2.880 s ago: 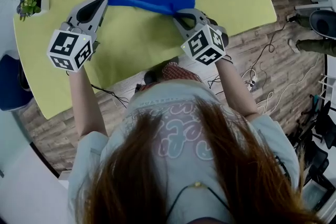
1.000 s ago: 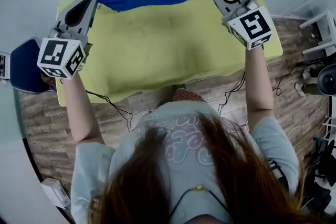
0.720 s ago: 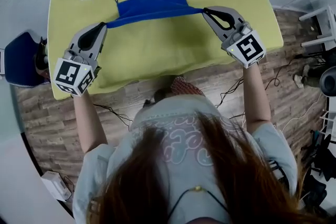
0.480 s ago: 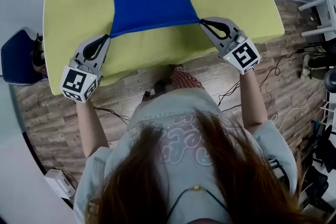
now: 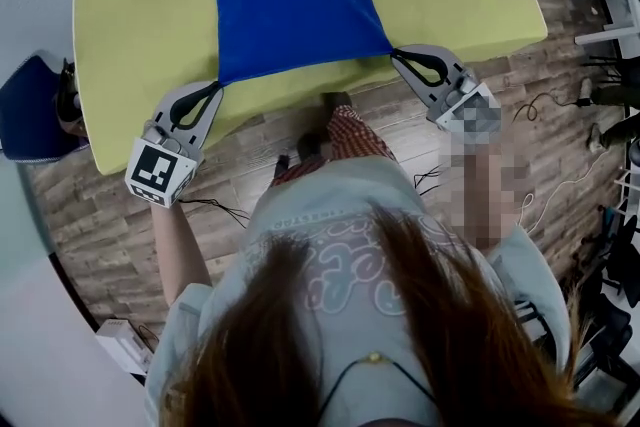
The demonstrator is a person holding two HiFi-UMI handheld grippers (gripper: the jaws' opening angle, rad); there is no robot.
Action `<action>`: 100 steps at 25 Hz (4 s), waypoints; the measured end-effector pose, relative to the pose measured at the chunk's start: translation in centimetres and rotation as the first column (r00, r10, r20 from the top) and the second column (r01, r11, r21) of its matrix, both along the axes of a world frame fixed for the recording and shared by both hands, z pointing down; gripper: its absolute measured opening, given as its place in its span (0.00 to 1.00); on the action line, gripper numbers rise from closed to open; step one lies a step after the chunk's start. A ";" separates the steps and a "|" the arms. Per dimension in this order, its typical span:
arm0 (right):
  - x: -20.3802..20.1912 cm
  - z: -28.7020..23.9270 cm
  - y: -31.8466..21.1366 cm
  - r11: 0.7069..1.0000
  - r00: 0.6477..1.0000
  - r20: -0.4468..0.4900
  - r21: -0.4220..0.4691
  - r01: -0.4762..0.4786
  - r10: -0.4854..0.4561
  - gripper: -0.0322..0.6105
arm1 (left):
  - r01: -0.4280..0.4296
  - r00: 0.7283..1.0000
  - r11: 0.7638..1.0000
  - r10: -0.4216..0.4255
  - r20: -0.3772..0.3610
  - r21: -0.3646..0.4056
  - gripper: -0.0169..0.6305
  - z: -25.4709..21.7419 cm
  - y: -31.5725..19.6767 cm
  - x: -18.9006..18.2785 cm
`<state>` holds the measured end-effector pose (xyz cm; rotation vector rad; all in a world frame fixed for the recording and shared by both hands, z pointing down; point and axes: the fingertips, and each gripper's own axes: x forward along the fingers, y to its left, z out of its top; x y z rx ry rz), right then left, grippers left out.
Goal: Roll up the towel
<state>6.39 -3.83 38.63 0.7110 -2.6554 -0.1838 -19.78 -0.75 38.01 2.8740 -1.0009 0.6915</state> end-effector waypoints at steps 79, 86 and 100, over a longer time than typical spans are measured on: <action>-1.6 5.7 -9.7 0.985 0.898 -0.425 0.071 0.155 -0.111 0.09 | -0.081 0.911 0.995 0.096 0.402 -0.054 0.06 6.4 -8.7 -0.6; -1.0 6.2 -5.8 0.990 0.899 -0.431 0.069 0.123 -0.082 0.09 | -0.113 0.906 0.992 0.128 0.403 -0.059 0.06 6.8 -4.4 -0.2; 2.1 1.6 -4.7 0.999 0.981 -0.193 -0.002 0.033 -0.033 0.21 | -0.022 0.982 0.994 0.002 0.189 0.104 0.26 0.4 -2.4 3.8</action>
